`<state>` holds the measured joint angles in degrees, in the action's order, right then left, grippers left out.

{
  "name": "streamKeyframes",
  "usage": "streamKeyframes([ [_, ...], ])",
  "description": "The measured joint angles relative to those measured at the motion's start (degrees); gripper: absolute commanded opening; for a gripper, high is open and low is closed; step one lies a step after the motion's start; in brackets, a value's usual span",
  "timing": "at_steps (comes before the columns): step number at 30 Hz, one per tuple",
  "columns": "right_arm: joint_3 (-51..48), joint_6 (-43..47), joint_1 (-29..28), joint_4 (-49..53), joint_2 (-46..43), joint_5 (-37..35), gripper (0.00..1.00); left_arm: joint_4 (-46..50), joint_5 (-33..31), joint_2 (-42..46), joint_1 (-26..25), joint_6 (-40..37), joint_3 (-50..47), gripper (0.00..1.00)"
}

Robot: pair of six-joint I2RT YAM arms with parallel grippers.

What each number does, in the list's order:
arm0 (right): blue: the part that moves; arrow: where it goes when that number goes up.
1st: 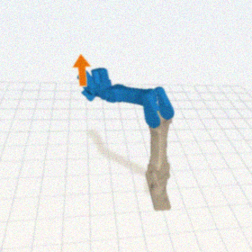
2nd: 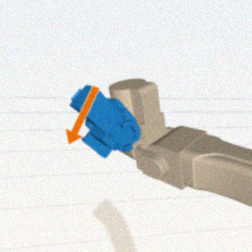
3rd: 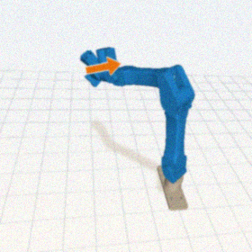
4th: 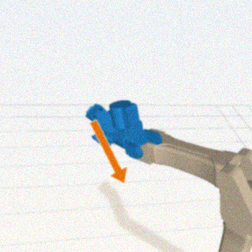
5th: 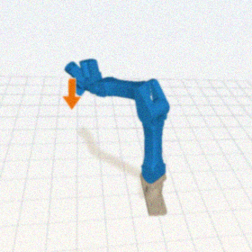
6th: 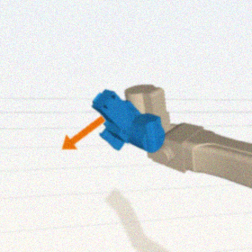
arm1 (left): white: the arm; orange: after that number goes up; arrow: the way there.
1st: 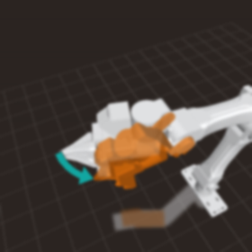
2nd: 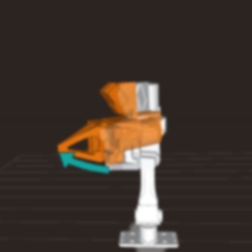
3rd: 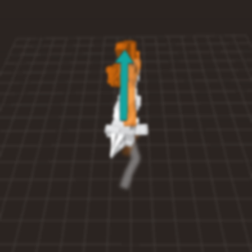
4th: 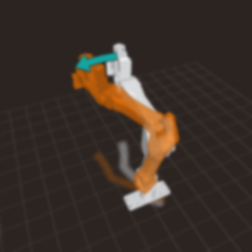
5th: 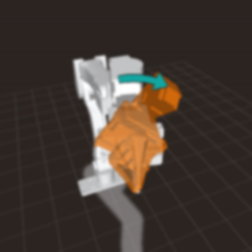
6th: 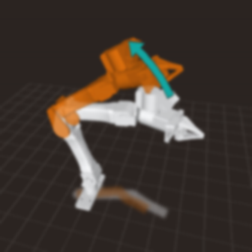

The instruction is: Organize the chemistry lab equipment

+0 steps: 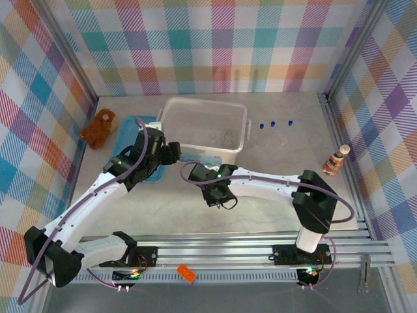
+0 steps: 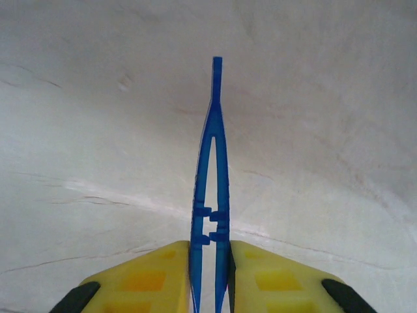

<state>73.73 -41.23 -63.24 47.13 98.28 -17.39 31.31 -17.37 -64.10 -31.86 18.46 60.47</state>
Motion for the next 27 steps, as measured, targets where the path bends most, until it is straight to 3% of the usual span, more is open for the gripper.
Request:
streamKeyframes([
  [15, 23.12, 23.12, 8.28, 3.08, -4.22, -1.27, 0.23, 1.6, -1.64, 4.37, 3.41, 1.79, 0.0, 0.78],
  [20, 34.82, 32.0, 12.92, 1.77, 0.63, 0.61, 0.23, 1.75, -1.07, 5.01, 4.68, 1.95, -0.09, 0.78],
  [27, 49.0, 41.51, 19.56, 1.9, 14.97, 6.32, 0.23, 3.1, 0.52, 6.86, 5.77, 1.92, -0.68, 0.78],
])
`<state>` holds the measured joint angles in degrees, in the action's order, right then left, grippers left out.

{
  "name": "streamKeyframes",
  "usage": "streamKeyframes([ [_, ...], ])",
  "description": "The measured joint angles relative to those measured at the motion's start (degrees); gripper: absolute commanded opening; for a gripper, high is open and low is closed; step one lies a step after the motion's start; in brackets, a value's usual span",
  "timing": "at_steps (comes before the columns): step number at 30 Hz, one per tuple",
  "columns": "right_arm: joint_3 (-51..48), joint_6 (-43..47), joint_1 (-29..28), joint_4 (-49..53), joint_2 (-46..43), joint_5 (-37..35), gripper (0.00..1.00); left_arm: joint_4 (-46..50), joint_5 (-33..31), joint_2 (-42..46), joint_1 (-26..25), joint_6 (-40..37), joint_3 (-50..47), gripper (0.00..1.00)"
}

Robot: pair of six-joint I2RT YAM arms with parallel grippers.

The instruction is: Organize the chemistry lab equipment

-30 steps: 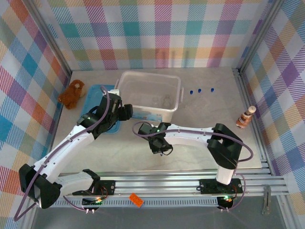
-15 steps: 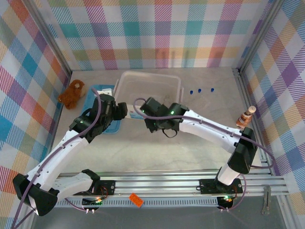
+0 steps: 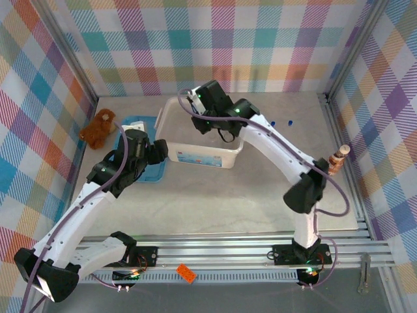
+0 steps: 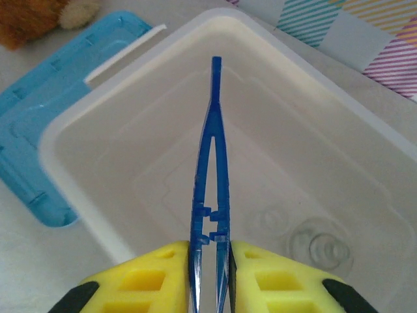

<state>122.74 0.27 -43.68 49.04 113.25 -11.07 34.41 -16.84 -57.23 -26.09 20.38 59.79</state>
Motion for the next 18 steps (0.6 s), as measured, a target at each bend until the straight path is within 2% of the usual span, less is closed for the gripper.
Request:
streamKeyframes([
  [10, 11.1, 10.49, 7.21, 6.78, 16.17, 9.09, 0.22, 2.05, 1.77, 1.84, 0.81, -0.04, -0.42, 0.78],
  [18, 11.26, 15.89, 7.76, 12.02, 19.74, 14.78, 0.24, 3.17, 2.43, 2.27, 1.25, -0.24, -0.42, 0.78],
])
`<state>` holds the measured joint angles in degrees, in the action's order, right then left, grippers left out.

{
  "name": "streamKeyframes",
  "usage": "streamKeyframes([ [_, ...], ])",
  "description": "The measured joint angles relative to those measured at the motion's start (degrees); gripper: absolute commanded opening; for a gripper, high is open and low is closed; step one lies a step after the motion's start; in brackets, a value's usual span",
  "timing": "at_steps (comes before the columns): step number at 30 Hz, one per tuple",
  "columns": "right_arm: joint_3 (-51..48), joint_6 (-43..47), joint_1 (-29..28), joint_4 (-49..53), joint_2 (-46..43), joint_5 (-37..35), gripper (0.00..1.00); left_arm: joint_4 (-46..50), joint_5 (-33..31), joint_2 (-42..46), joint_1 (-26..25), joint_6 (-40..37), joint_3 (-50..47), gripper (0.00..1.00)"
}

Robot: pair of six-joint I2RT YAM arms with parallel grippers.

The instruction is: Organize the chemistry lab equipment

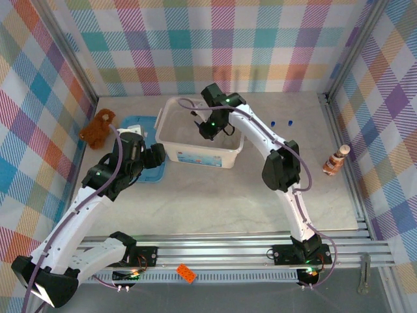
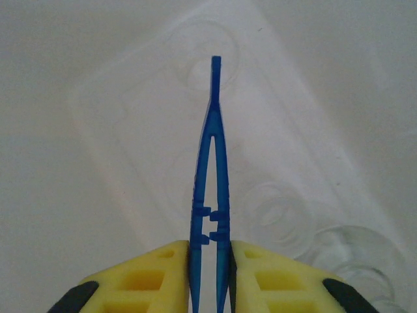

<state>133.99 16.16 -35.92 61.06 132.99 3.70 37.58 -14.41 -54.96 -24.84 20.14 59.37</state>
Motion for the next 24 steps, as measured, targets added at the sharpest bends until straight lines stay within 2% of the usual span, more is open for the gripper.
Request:
streamKeyframes([
  [10, -0.02, 2.8, -0.02, 1.86, 1.14, 5.84, 0.25, -0.02, 0.44, 0.0, 0.39, 0.0, 0.0, 0.78],
  [24, -0.04, 3.91, -0.57, 2.08, 5.97, 6.47, 0.25, -0.07, 0.44, -0.33, 0.42, 0.0, -0.02, 0.78],
])
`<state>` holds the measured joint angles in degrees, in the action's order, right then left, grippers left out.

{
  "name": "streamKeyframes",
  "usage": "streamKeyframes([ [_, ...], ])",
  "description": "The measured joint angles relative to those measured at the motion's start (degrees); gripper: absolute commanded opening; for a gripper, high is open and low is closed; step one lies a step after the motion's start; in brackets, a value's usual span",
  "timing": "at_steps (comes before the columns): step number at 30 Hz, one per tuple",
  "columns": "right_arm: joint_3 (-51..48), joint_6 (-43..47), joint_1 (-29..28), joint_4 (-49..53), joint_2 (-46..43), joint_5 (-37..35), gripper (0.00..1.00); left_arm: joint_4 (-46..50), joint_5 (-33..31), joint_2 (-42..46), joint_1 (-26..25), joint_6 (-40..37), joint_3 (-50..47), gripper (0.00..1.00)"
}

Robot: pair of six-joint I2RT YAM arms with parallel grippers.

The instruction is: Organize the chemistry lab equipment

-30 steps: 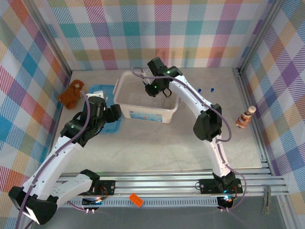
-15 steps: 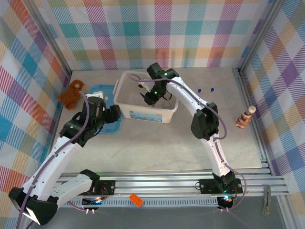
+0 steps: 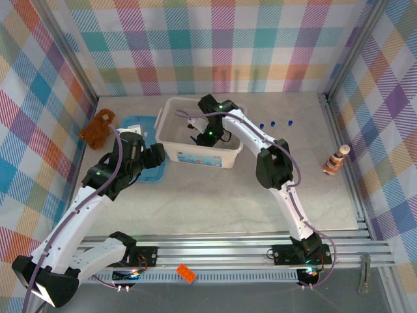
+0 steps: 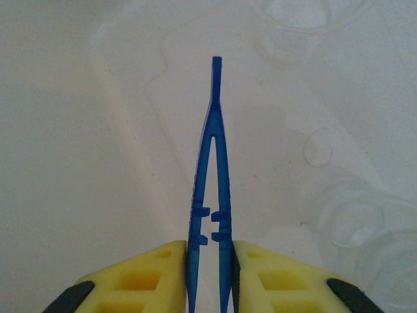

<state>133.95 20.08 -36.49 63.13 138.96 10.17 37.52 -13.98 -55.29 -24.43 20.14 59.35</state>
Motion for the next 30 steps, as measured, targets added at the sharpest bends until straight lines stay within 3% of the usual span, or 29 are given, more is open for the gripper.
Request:
streamKeyframes([
  [6, 0.0, 0.17, -0.33, 0.22, 0.09, 0.0, 0.28, -0.11, 0.02, -0.7, 0.0, 0.0, -0.55, 0.78],
  [12, 0.0, 0.37, -0.33, 1.11, 0.11, 0.02, 0.45, -0.13, 0.04, -0.96, 0.2, 0.0, -0.68, 0.78],
  [20, 0.0, 0.33, -0.33, 1.07, 0.09, -0.28, 0.49, -0.13, 0.02, -1.4, 0.2, 0.0, -0.68, 0.77],
  [30, 0.15, -1.7, -0.35, -0.07, -5.33, -3.96, 0.64, -0.15, -0.2, -1.77, 0.2, 0.04, -0.72, 0.77],
])
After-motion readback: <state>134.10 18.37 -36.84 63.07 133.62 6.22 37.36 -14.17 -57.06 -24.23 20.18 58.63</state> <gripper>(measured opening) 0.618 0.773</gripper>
